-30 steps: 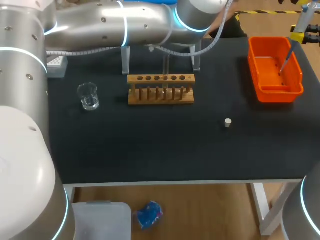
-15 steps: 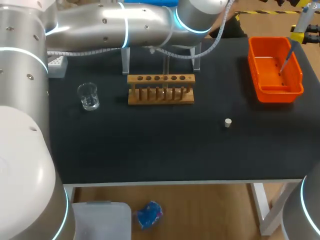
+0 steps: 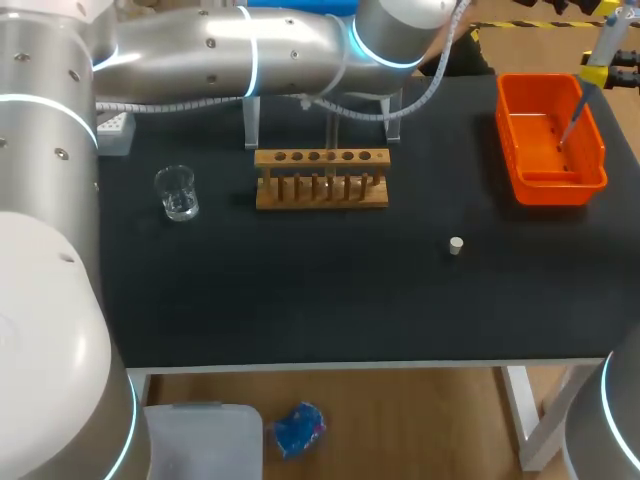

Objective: Invert the test tube, pick up the pipette, mount the tip to pipette, aspirate from beaker and dispense into the tube, eject the tip, return the pipette, and cap with the stopper.

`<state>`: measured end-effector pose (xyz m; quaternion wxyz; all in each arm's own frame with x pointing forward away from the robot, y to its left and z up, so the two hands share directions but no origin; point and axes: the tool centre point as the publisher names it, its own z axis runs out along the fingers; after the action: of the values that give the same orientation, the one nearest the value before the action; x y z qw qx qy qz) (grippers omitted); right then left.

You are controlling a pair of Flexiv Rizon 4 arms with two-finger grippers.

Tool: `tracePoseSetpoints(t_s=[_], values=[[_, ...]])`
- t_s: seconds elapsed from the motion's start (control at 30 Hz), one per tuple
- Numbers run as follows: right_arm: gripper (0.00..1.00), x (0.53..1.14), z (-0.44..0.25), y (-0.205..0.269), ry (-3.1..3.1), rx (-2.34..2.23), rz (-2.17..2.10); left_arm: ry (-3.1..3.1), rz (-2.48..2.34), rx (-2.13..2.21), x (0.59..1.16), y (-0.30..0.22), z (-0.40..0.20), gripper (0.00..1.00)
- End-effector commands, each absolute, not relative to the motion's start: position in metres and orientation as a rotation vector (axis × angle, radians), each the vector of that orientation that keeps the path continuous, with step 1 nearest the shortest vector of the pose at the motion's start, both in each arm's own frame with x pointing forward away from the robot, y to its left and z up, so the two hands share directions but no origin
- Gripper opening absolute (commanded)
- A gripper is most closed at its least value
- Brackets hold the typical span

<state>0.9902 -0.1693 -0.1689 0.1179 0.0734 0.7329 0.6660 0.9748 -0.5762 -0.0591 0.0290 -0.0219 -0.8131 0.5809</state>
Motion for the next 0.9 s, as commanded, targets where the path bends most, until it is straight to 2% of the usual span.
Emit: tracePoseSetpoints(t_s=[0.03, 0.9], values=[[0.0, 0.99, -0.167, -0.169, 2.145, 0.215, 1.947, -2.508, 1.787, -0.071, 0.976, -0.579, -0.063, 0.0], [0.0, 0.99, -0.167, -0.169, 2.145, 0.215, 1.947, -2.505, 1.77, -0.045, 0.974, -0.578, -0.079, 0.0]])
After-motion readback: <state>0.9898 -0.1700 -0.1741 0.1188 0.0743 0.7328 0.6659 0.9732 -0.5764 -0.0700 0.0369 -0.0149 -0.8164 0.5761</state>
